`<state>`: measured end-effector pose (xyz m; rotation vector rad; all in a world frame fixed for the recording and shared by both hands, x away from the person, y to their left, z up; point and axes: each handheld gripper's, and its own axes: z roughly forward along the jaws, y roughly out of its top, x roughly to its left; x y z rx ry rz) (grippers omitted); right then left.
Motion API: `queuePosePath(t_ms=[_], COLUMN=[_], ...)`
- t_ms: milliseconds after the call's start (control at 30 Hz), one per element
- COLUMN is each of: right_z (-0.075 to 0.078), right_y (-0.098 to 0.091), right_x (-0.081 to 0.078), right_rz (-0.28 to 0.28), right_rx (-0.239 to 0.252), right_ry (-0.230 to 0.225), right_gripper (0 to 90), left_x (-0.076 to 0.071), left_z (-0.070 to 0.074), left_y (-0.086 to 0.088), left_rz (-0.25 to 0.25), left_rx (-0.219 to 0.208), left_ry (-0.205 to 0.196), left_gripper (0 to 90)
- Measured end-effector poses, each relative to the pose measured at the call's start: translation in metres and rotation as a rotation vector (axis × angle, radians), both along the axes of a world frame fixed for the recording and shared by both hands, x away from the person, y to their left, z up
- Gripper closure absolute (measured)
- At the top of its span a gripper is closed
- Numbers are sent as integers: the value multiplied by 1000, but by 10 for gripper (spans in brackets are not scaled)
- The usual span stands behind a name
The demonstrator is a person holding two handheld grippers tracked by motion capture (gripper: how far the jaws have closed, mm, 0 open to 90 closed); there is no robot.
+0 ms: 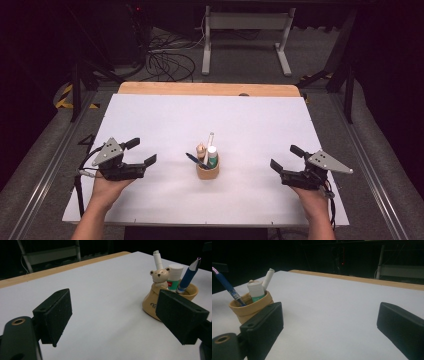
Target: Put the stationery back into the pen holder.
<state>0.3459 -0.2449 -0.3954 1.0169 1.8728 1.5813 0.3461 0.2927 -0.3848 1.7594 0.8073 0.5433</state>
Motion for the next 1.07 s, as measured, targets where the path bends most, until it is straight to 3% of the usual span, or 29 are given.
queuePosePath(t_ms=[667,1067], right_z=[-3,-3], right_y=[0,1], right_x=[2,2], right_rz=[-4,-3], right_rx=[-4,-8], right_ry=[8,10], right_gripper=[69,69], left_x=[4,4], left_z=[-8,-8], left_y=[-2,-1], left_rz=[15,18], left_rx=[34,29], left_ry=[13,19], left_gripper=[134,134])
